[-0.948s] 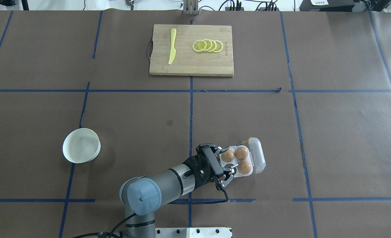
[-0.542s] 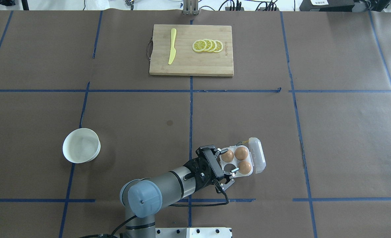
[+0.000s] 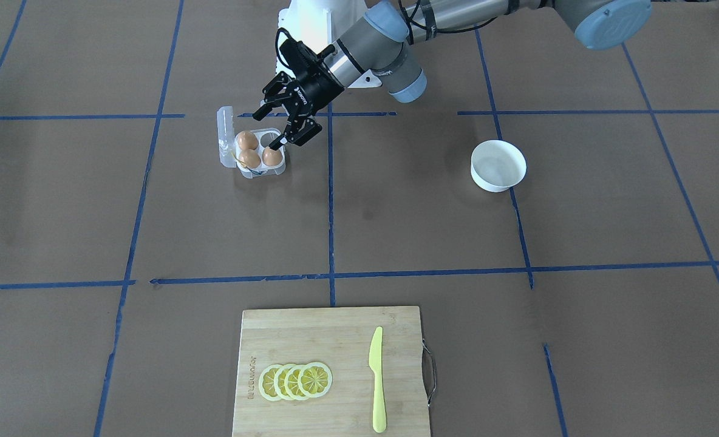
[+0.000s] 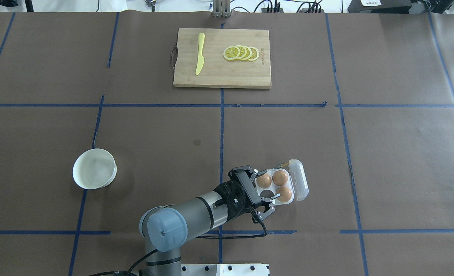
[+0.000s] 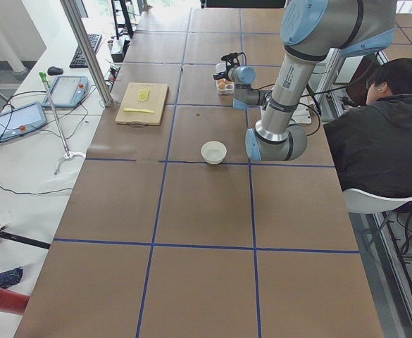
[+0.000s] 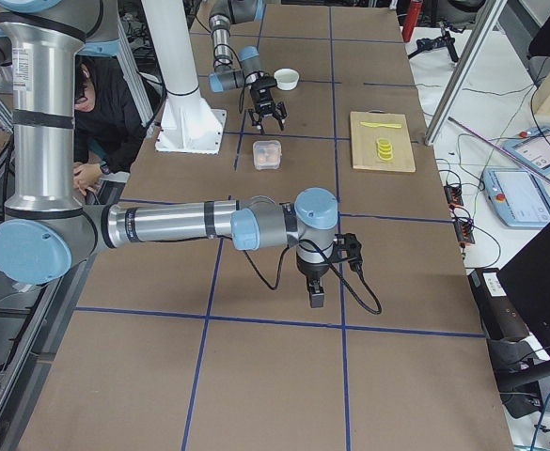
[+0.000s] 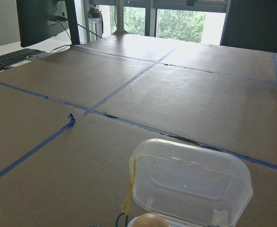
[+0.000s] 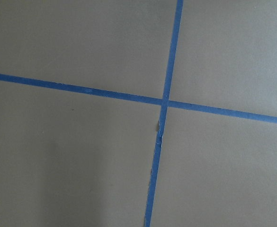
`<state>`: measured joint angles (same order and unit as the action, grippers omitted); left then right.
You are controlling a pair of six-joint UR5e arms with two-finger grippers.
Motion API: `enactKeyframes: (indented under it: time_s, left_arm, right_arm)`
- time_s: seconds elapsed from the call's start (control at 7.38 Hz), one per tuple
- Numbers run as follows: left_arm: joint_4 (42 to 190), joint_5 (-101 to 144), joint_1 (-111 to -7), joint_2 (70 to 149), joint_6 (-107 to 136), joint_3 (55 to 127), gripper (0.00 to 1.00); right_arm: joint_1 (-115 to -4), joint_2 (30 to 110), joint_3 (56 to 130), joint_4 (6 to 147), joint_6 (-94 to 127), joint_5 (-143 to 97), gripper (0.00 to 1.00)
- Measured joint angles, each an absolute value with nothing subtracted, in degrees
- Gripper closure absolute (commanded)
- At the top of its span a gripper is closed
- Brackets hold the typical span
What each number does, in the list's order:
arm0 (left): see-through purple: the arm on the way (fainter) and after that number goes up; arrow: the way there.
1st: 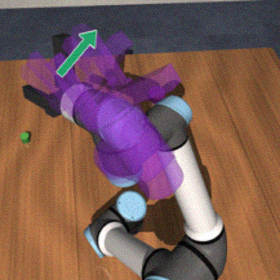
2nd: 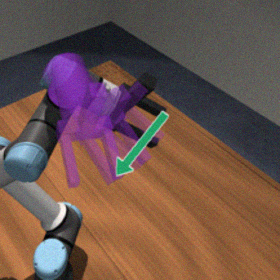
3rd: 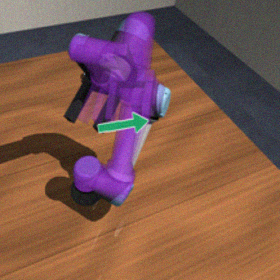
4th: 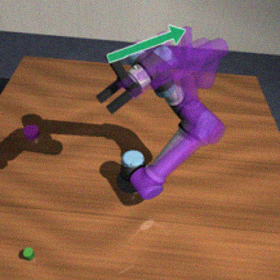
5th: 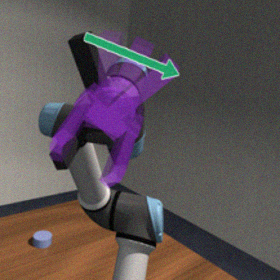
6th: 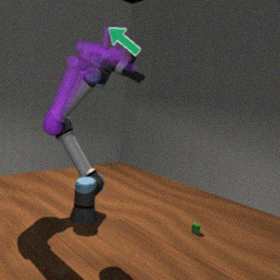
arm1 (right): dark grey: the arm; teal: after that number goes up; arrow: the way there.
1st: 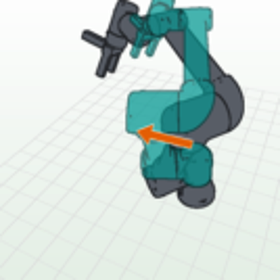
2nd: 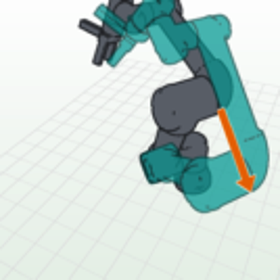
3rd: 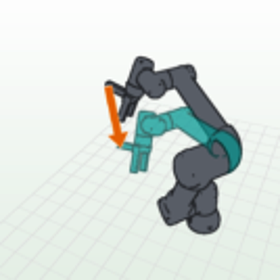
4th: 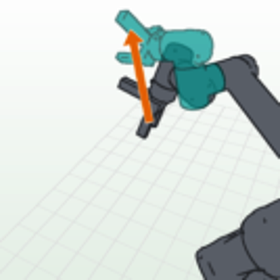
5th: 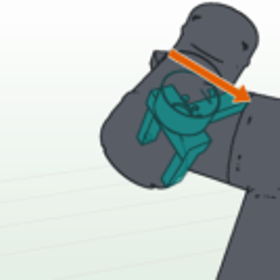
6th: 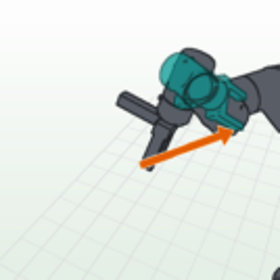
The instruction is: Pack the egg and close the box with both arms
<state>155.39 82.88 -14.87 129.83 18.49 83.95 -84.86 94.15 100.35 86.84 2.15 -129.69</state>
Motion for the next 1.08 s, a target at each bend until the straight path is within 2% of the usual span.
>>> enactKeyframes:
  time_s: [0.41, 0.54, 0.81, 1.08]
  left_arm:
    - [125.0, 93.8, -25.5, 125.7, 21.2, 99.0, 0.15]
    - [116.5, 99.2, -31.5, 124.5, 20.5, 102.1, 0.0]
    - [108.4, 106.1, -43.6, 119.3, 18.1, 105.6, 0.0]
    - [106.9, 112.5, -54.9, 110.9, 14.4, 106.3, 0.0]
  right_arm:
    - [-84.8, 94.5, 100.3, 86.8, 2.2, -129.7, 0.0]
    - [-84.8, 94.7, 100.3, 86.8, 2.2, -129.8, 0.0]
    - [-84.8, 95.1, 99.8, 86.8, 2.2, -129.9, 0.0]
    - [-84.8, 95.3, 98.7, 86.8, 1.8, -130.0, 0.0]
